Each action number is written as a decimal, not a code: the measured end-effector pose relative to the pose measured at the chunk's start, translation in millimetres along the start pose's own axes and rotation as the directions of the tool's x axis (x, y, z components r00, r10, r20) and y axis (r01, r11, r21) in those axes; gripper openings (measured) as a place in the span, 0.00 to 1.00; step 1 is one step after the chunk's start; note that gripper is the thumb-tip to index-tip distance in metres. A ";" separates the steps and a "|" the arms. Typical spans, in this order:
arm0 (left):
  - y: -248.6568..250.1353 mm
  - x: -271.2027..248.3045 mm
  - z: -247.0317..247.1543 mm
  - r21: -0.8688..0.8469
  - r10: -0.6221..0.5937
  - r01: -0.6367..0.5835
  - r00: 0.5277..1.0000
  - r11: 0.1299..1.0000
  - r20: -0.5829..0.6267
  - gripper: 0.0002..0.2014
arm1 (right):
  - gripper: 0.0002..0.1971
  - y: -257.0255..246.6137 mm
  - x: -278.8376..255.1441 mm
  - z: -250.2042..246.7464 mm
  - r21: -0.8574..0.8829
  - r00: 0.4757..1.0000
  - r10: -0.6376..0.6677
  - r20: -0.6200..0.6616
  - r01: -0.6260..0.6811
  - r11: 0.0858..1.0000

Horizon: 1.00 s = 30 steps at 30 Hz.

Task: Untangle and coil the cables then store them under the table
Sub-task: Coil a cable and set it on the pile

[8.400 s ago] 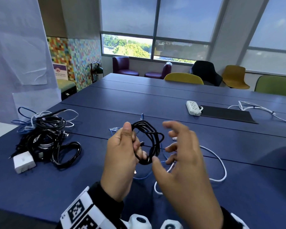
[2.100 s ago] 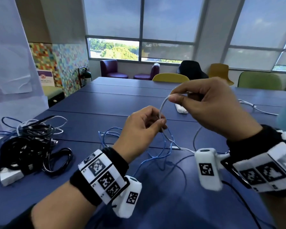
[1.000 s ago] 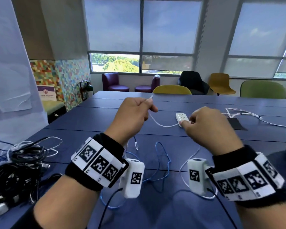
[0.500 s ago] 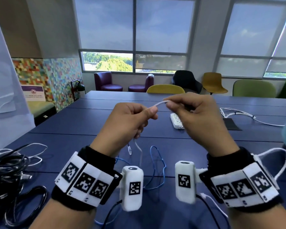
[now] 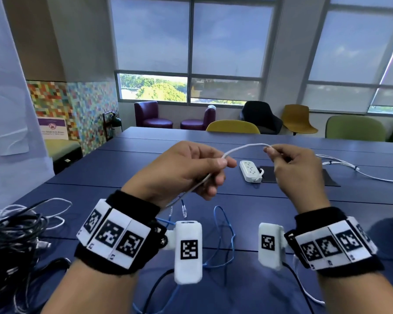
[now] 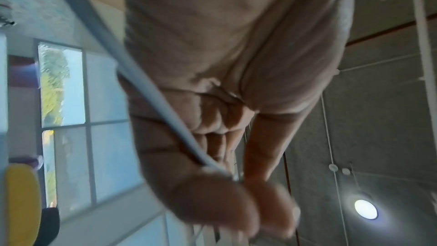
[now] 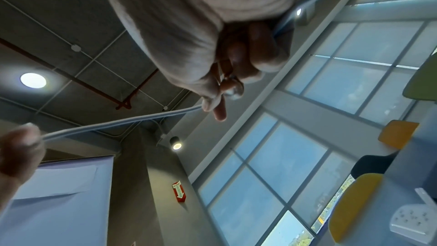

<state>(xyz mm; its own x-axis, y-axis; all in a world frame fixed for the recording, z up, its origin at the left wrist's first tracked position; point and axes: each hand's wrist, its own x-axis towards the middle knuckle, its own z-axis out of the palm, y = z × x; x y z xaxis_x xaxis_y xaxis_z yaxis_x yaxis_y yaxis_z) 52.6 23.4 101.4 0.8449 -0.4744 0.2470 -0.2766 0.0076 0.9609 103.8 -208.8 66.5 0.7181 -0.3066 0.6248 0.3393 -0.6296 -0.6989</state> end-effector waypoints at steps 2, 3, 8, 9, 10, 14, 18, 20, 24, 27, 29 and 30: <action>-4.3 4.6 0.2 0.100 -0.030 0.030 1.000 0.995 0.004 0.08 | 0.09 4.8 4.4 -6.0 -0.023 0.997 0.013 -0.082 -0.015 1.000; -7.3 7.0 0.9 0.153 -0.055 0.054 0.998 0.987 0.005 0.08 | 0.10 7.4 6.4 -8.7 -0.028 0.993 0.015 -0.117 -0.018 0.999; -14.7 10.8 5.3 0.376 -0.166 0.146 0.986 0.915 0.021 0.11 | 0.11 14.5 11.8 -14.2 -0.024 0.978 0.020 -0.209 -0.025 0.999; -13.3 10.5 6.1 0.361 -0.160 0.136 0.986 0.923 0.039 0.11 | 0.11 15.7 12.1 -13.7 -0.033 0.980 0.021 -0.199 -0.028 0.999; -11.5 9.9 6.7 0.296 -0.144 0.120 0.988 0.948 0.061 0.12 | 0.11 16.4 11.9 -13.3 -0.052 0.986 0.024 -0.168 -0.033 0.998; -2.7 7.9 8.8 -0.208 0.103 -0.084 0.991 0.975 0.081 0.11 | 0.09 15.5 8.0 -4.5 -0.148 0.985 0.065 0.163 -0.041 0.988; -0.7 12.1 7.5 -0.408 0.234 -0.284 0.958 0.868 -0.168 0.16 | 0.10 2.7 -2.9 3.4 -0.239 0.863 0.038 0.505 0.097 0.966; -2.4 14.9 5.6 -0.415 0.243 -0.351 0.925 0.839 -0.291 0.14 | 0.11 -10.3 -11.6 3.4 -0.200 0.759 0.033 0.651 0.129 0.971; -12.4 20.4 0.1 -0.381 0.223 -0.412 0.864 0.827 -0.451 0.19 | 0.12 -43.1 -28.8 -6.0 -0.108 0.584 -0.028 0.811 0.198 0.974; -16.6 23.5 -0.6 -0.234 0.199 -0.350 0.847 0.907 -0.493 0.14 | 0.13 -66.3 -38.4 -21.7 -0.039 0.564 -0.089 0.821 0.210 0.977; -17.3 24.0 1.8 -0.146 0.167 -0.271 0.853 0.952 -0.495 0.12 | 0.13 -75.8 -42.5 -31.6 -0.015 0.572 -0.132 0.810 0.245 0.969; -17.0 23.9 3.9 -0.118 0.148 -0.232 0.862 0.966 -0.484 0.11 | 0.14 -77.9 -43.3 -35.3 -0.006 0.573 -0.159 0.804 0.274 0.962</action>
<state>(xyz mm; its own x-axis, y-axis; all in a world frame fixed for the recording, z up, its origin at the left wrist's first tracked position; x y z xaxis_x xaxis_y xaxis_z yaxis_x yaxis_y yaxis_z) 75.7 8.6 90.5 0.9094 0.0182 0.4155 -0.4090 0.2207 0.8855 24.8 -171.7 106.1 0.8464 0.4978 0.1894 0.5196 -0.6935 -0.4991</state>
